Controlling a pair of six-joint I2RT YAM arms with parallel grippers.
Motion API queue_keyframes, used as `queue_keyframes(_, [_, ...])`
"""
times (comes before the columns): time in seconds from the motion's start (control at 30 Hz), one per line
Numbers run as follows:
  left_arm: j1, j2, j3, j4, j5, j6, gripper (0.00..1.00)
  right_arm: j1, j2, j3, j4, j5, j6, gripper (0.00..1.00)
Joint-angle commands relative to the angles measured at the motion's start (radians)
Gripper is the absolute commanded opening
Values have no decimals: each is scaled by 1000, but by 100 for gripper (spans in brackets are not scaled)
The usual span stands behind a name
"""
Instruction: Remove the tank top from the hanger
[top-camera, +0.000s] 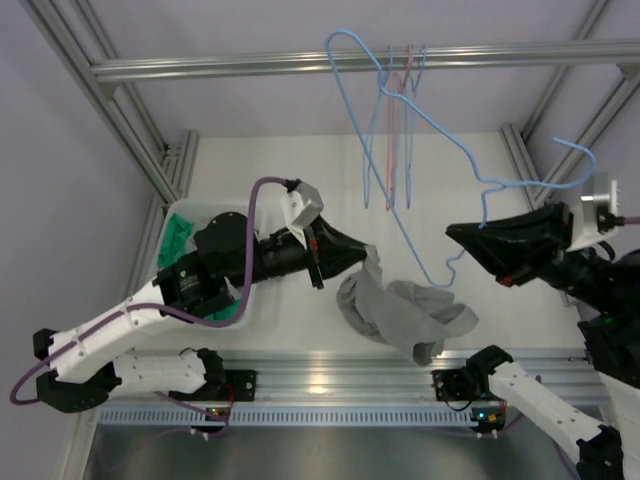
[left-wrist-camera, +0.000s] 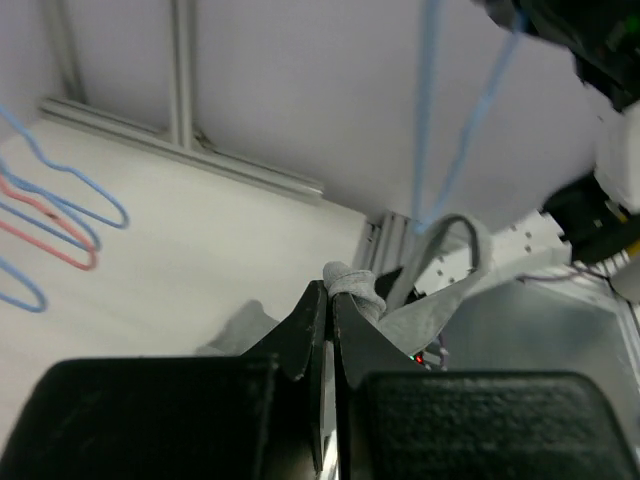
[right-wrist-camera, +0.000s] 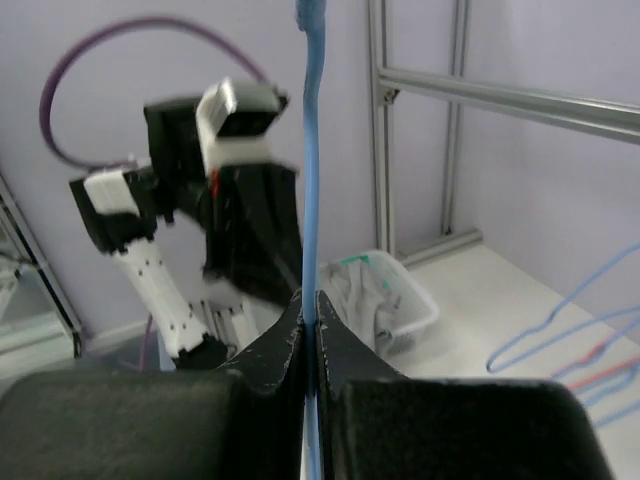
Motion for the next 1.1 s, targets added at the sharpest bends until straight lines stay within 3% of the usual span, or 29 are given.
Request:
queue_keyframes(0.0, [-23, -21, -141, 42, 254, -35, 0, 1, 59, -110, 516, 26, 235, 0])
queue_keyframes(0.1, [-23, -96, -246, 41, 89, -62, 0, 2, 93, -20, 406, 99, 154, 0])
queue_keyframes(0.23, [-23, -223, -411, 19, -129, -90, 0, 1, 90, 103, 149, 367, 50, 0])
queue_keyframes(0.37, [-23, -254, -499, -86, -437, -172, 0, 1, 93, 265, -212, 547, -82, 0])
queue_keyframes(0.4, [-23, -253, -527, -100, -573, -199, 0, 1, 84, 270, -319, 562, -99, 0])
queue_keyframes(0.53, [-18, -221, -559, -145, -794, -306, 0, 4, -10, 212, -443, 678, -108, 0])
queue_keyframes(0.83, [69, -156, -518, -144, -751, -299, 0, 27, 1, 13, -381, 867, -82, 0])
queue_keyframes(1.07, [77, -121, -472, -139, -506, -178, 0, 25, 100, -57, 13, 964, -166, 0])
